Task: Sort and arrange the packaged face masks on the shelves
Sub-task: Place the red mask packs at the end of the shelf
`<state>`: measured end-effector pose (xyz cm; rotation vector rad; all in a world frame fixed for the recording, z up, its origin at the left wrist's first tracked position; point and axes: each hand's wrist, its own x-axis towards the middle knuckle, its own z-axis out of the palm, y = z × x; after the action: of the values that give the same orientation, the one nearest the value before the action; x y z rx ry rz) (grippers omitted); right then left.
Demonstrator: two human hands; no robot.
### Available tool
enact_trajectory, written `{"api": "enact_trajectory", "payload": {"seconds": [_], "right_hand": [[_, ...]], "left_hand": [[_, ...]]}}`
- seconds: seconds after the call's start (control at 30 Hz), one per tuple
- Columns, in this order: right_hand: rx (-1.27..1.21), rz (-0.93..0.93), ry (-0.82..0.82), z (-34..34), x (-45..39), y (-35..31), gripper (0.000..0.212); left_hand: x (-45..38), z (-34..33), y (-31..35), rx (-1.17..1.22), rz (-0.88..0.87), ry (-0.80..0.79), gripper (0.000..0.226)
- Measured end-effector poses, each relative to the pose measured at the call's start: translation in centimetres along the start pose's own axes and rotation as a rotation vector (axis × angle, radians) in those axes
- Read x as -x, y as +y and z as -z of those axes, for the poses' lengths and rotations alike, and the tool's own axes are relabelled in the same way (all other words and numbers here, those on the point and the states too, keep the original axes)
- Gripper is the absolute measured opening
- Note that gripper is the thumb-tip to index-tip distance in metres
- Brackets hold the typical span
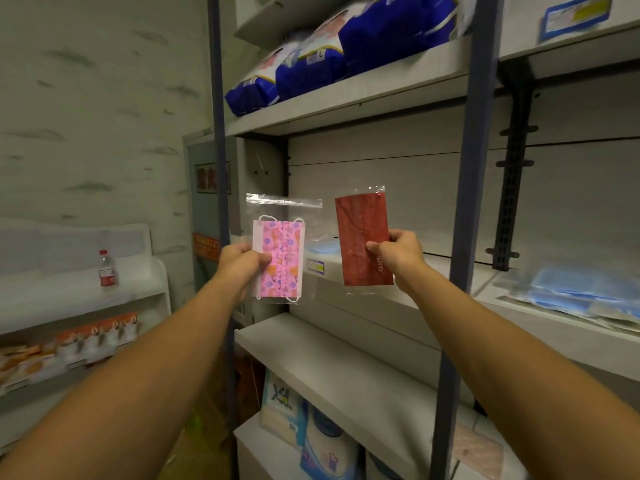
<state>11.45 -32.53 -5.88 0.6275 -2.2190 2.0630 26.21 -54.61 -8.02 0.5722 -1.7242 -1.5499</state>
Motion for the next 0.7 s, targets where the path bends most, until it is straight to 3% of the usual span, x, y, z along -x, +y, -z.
{"api": "enact_trajectory", "payload": {"seconds": [0.23,0.7], "right_hand": [[-0.011,-0.021,-0.006,-5.0,-5.0,1.9,0.017],[-0.041,-0.061,-0.074,-15.0,-18.4,2.7,0.023]], "left_hand": [[-5.9,0.6,-2.8,0.039,0.020,0.011,0.025],[-21.6,1.1,-3.5,0.037,0.011,0.028,0.013]]}}
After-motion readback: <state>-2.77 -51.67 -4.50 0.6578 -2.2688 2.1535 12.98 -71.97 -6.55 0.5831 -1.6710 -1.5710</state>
